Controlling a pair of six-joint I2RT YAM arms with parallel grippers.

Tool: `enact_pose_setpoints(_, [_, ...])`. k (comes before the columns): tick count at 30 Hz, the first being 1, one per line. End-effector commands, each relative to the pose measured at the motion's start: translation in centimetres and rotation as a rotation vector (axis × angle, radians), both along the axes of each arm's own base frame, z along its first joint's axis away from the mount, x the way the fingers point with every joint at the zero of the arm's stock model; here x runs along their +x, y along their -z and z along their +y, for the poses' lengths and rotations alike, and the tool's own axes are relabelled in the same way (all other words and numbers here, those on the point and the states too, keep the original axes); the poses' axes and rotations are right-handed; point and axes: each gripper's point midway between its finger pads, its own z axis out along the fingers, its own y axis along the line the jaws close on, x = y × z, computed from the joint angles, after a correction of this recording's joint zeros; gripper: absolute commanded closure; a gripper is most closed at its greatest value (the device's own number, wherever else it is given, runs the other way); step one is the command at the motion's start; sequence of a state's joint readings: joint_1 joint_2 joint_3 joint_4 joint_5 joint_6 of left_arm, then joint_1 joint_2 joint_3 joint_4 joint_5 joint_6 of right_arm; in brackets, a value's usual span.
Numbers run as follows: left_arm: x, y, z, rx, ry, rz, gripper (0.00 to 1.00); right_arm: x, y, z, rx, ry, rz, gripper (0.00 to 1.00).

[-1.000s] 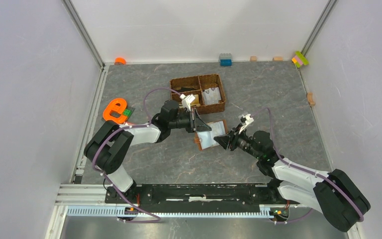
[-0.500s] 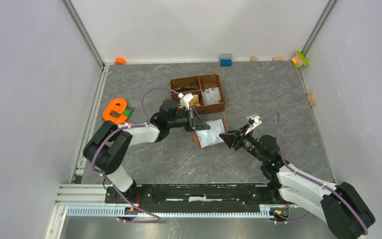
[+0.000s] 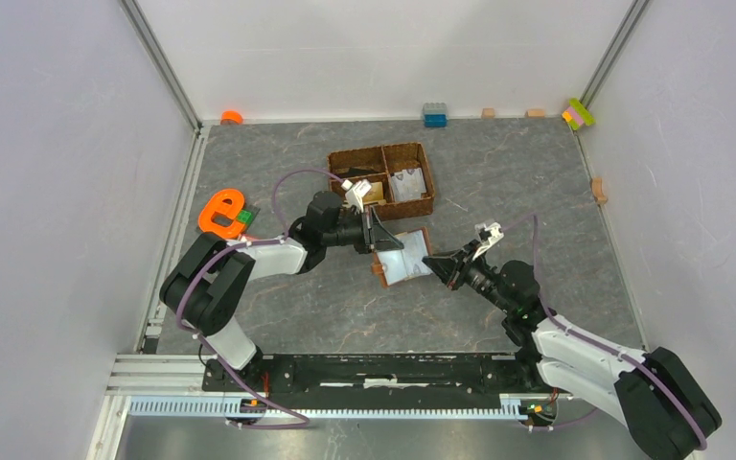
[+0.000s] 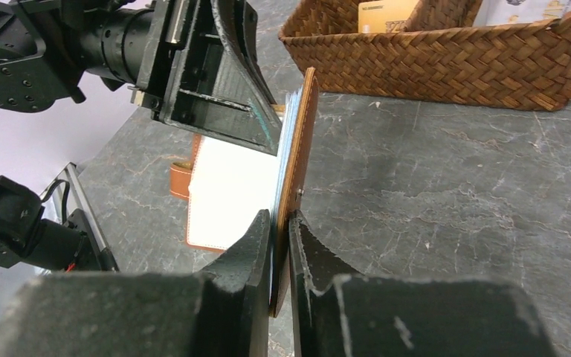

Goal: Take the credit cards out of the card holder
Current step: Pick up the card holder from the center of the board.

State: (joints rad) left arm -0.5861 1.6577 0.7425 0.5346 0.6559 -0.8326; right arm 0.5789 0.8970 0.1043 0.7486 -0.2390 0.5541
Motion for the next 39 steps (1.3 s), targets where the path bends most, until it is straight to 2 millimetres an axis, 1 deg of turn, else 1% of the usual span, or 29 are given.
enact_pose_setpoints(1, [0.7,-0.7,0.2,-0.009,-0.025,-0.028,0.98,-1.2,-3.3,1.5,0.086,-0.110,-0.103,1.00])
enact_pose_setpoints(6, [0.7,-0.9,0.2,-0.011,-0.025,-0.033,0.98,-1.8,-3.4,2.3,0.097,-0.171,-0.098,1.00])
enact_pose_setpoints(10, [0.6,-0.9,0.2,-0.011,-0.024,-0.030,0.98,-1.7,-3.0,2.5,0.091,-0.184,-0.079,0.96])
enact_pose_setpoints(11, [0.6,-0.9,0.2,-0.012,-0.024,-0.032,0.98,-1.5,-2.7,2.4,0.081,-0.171,-0.073,0.95])
enact_pose_setpoints(16, [0.7,-1.1,0.2,-0.015,-0.026,-0.037,0.98,0.8,0.1,1.3,-0.043,-0.047,0.021,0.94])
enact_pose_setpoints(21, [0.7,-0.9,0.2,-0.014,-0.025,-0.032,0.98,1.6,1.9,1.2,-0.112,-0.022,0.090,0.93])
enact_pose_setpoints(23, [0.7,-0.9,0.2,-0.013,-0.025,-0.029,0.98,1.7,2.2,1.3,-0.125,-0.027,0.103,0.90])
enact_pose_setpoints(26, [0.7,-0.8,0.2,-0.012,-0.025,-0.029,0.98,1.7,2.4,1.5,-0.130,-0.040,0.110,0.83])
enact_pose_setpoints(29, [0.6,-0.6,0.1,-0.011,-0.020,-0.022,0.98,1.4,2.4,2.0,-0.124,-0.073,0.110,0.81])
enact_pose_setpoints(32, [0.7,-0.3,-0.1,-0.010,-0.016,-0.008,0.98,0.0,0.9,3.5,-0.051,-0.185,0.071,0.88])
enact_pose_setpoints(34, [0.7,-0.2,-0.1,-0.009,-0.015,-0.001,0.98,-0.9,-0.1,4.2,0.003,-0.245,0.044,0.92])
enact_pose_setpoints(36, [0.7,-0.2,-0.1,-0.009,-0.015,-0.002,0.98,-1.1,-0.4,4.3,0.012,-0.255,0.036,0.96])
enact_pose_setpoints(39, [0.6,-0.1,-0.1,-0.008,-0.014,-0.001,0.98,-0.4,0.2,3.8,-0.018,-0.211,0.049,1.00])
